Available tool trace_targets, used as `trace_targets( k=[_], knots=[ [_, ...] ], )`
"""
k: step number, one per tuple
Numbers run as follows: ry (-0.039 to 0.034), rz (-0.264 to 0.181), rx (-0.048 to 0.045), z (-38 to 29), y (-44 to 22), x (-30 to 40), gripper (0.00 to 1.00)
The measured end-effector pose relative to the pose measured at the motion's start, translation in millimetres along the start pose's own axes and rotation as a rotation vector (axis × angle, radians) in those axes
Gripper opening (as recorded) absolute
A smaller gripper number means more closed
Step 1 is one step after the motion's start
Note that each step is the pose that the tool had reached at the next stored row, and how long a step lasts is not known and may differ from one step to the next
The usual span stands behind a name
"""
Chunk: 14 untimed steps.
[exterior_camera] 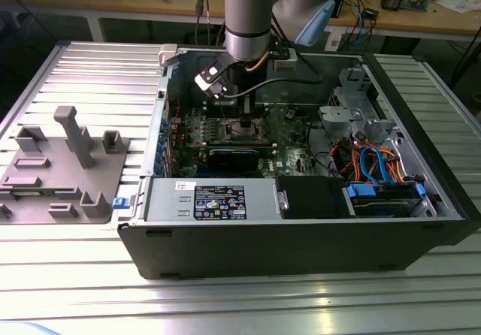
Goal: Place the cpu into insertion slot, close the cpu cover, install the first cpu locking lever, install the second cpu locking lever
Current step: 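Close the cpu cover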
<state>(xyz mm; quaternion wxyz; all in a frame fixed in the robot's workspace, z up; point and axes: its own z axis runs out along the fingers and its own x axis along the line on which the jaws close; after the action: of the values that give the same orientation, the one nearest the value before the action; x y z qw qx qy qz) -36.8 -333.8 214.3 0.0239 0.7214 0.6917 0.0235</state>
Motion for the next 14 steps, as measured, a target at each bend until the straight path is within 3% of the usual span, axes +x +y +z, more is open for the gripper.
trace_targets(
  k=[14],
  knots=[
    [-0.0004,0.0,0.0013,-1.3,0.7,0.1,0.11]
  ],
)
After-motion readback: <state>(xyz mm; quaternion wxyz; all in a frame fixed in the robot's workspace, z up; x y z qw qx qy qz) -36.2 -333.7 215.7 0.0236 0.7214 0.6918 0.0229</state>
